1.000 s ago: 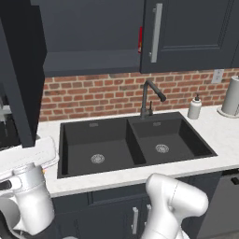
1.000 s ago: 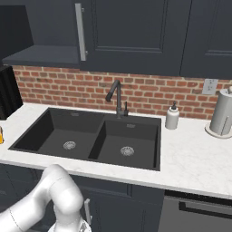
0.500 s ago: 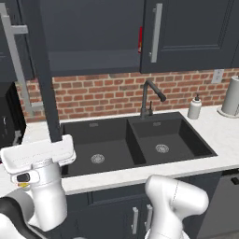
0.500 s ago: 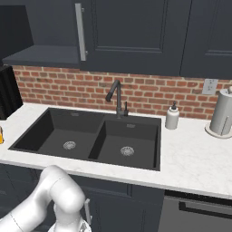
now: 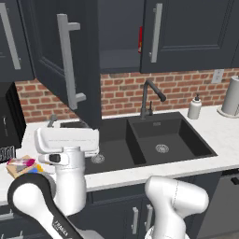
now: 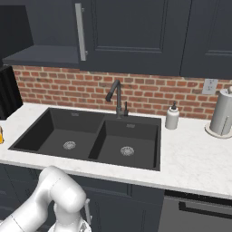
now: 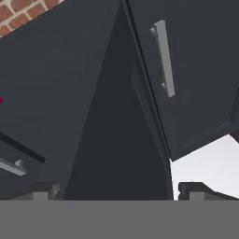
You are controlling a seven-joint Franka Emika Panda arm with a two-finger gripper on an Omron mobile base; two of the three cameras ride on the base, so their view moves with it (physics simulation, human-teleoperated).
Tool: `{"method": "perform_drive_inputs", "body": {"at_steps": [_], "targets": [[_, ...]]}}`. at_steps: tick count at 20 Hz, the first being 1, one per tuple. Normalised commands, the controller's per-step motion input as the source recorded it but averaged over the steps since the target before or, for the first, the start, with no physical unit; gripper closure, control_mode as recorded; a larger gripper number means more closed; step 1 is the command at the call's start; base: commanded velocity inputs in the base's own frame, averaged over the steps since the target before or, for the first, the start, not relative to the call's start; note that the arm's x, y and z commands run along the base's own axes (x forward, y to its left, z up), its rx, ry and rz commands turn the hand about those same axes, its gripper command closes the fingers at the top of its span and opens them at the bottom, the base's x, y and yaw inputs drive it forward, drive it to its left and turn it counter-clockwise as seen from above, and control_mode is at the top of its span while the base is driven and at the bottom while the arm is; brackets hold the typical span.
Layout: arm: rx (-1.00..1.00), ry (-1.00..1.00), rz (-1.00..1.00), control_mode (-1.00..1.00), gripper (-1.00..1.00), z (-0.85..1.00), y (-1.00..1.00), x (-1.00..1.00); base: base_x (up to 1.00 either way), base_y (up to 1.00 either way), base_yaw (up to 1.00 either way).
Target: Pick the bar and place it on the digital scale for weighing, and close the cabinet.
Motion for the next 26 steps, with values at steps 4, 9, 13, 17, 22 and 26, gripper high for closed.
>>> {"method": "perform_drive_inputs", "body": {"at_steps": [4,9,13,17,22,26], "targets": [[0.59,-0.06,0.03,-1.0,-1.0,1.0,-0.79,0.04,0.0,0.0,0.0],[0.6,-0.05,0.03,-1.0,-1.0,1.0,-0.82,0.02,0.0,0.0,0.0],[0.62,-0.05,0.03,-1.0,-1.0,1.0,-0.83,0.0,0.0,0.0,0.0],[0.63,-0.04,0.02,-1.0,-1.0,1.0,-0.86,0.02,0.0,0.0,0.0],[0.6,-0.01,0.02,-1.0,-1.0,1.0,-0.84,0.19,0.0,0.0,0.0],[0.54,0.01,0.0,-1.0,-1.0,0.95,-0.67,0.35,0.0,0.0,0.0]]}}
